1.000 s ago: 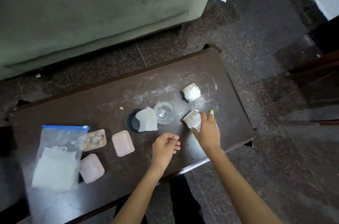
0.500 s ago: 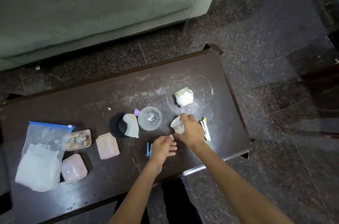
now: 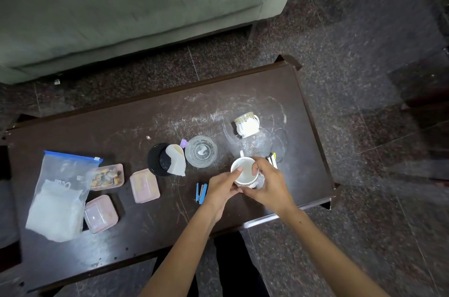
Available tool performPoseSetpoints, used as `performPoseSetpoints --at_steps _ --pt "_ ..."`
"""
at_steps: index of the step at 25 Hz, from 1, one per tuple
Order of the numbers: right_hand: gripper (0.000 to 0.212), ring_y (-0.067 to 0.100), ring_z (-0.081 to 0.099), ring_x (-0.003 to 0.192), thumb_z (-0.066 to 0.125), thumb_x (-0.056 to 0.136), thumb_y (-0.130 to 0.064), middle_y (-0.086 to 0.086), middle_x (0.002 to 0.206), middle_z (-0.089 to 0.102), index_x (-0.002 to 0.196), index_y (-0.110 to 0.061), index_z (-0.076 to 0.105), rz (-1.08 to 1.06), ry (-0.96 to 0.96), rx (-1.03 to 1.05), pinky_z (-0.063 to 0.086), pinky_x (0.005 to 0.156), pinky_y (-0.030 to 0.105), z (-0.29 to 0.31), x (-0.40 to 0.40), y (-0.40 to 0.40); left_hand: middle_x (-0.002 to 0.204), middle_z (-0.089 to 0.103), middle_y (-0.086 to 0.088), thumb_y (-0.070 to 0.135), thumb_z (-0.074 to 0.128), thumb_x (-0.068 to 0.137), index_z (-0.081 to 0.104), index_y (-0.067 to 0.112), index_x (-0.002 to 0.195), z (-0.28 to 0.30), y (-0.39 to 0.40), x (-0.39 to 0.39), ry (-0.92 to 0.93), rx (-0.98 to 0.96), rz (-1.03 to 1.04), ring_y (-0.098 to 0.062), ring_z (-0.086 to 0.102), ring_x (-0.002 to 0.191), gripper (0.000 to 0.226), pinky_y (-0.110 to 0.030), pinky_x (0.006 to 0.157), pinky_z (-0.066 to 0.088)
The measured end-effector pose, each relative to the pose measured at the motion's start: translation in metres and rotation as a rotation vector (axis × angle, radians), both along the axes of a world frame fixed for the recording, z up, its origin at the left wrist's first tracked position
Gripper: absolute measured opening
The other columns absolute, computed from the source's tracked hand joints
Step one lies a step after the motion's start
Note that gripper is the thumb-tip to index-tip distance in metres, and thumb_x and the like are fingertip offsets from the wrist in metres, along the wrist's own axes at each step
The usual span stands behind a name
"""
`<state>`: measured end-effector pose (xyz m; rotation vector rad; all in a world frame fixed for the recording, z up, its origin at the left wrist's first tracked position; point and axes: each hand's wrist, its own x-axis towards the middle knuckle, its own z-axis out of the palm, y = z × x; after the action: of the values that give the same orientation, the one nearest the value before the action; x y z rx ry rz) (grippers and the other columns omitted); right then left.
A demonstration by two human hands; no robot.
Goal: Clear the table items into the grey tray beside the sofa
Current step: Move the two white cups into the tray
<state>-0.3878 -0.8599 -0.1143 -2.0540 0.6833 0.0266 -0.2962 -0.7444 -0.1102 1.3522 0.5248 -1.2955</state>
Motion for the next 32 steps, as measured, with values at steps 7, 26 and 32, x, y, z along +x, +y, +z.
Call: performPoseSetpoints --at_steps 7,26,32 --pt "0.041 0.009 0.063 0.097 0.066 0.067 -0.017 -0.015 0.120 0.061 0.091 -0.030 0.035 0.077 0.004 0.060 0.053 0.079 0.024 0.007 0.008 -0.015 0.094 0.072 -0.012 0.025 0.075 0.079 0.071 0.005 0.095 -0.001 -0.003 0.001 -0.183 0.095 0.050 -0.017 0.066 0.089 0.026 -0.024 0.081 0.055" --pt "0.041 0.035 0.059 0.102 0.075 0.077 -0.019 0.018 0.115 0.060 0.113 -0.009 0.058 0.001 0.536 -0.237 0.047 0.082 0.035 -0.025 0.117 -0.061 0.099 0.072 -0.013 0.029 0.073 0.081 0.072 0.006 0.092 0.001 0.008 0.010 -0.156 0.109 0.110 -0.018 0.066 0.098 0.025 -0.022 0.079 0.054" --pt "0.029 0.024 0.063 0.093 0.085 0.063 -0.013 0.005 0.118 0.065 0.085 -0.009 0.066 -0.127 0.129 -0.190 0.041 0.073 0.015 0.013 0.027 -0.030 0.109 0.069 -0.020 0.032 0.071 0.081 0.070 0.000 0.100 0.027 0.025 0.004 -0.150 0.052 0.084 -0.025 0.064 0.110 0.038 -0.024 0.082 0.056"
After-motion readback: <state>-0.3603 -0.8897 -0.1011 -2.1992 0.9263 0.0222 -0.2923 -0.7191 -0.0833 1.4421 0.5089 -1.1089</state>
